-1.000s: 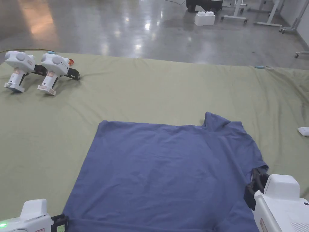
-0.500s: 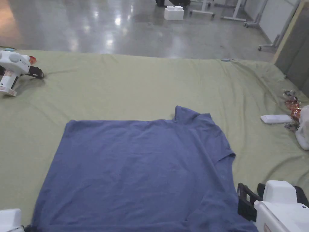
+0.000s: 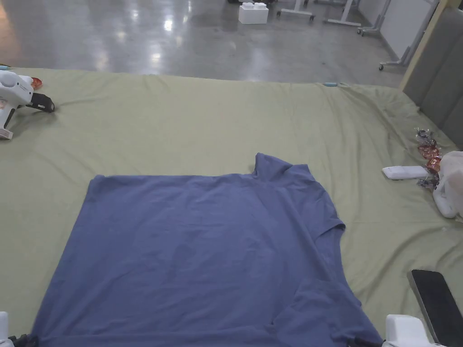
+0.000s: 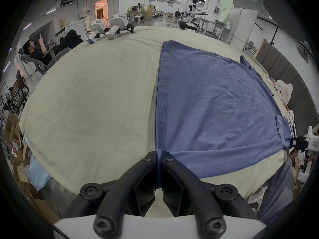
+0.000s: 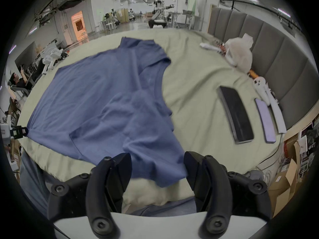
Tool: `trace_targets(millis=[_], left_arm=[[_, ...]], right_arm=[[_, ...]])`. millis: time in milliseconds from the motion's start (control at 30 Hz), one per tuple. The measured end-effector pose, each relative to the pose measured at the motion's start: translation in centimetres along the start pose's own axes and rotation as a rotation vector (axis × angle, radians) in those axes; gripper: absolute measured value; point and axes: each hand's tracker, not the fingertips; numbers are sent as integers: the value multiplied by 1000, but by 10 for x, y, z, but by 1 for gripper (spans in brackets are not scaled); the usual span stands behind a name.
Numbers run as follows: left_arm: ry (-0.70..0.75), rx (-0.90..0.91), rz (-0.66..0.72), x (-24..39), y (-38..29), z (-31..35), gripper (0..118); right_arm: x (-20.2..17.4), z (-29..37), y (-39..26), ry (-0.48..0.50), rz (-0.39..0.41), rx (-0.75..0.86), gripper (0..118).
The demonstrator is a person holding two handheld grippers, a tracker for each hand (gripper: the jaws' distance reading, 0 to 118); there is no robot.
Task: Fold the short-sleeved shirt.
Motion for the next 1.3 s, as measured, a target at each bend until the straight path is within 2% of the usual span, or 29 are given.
trace_targets(millis=[67,133,167,200,233,267,333,400,633,800,1067,1300], left_arm=[[-2,-1,10,-2,-1,-1,3],[-3,-1,17,0,-1,-2,3],[-4,-1,19,0,-1,-2,3],[-3,-1,20,0,-1,-2,3],[-3,-1,22,3,0,-1,3],[-3,0,23,3,0,-1,3],[-4,3,24,3,2,1,3],[-6,8,26,1,4,2,3],[-39,93,42,-2,18,13,3],[-61,178,27,3,59,18,3],[-65,197,43,2,140,-21,3],[-66,157,91,0,183,-71,3]], right_arm=[[-5,-16,0,-6,7,-36,34],[-6,-26,0,15,-1,-53,22],[-8,-25,1,18,1,-47,11],[-7,-23,4,30,12,-50,8],[-7,-21,7,56,16,-54,8],[-10,-18,9,38,15,-60,8],[-13,-11,13,8,107,-62,7],[-16,-2,16,-19,150,-59,7],[-18,30,38,-11,127,25,7],[-24,42,79,10,97,115,7],[-26,12,166,3,66,166,7],[-14,-51,221,27,37,138,7]])
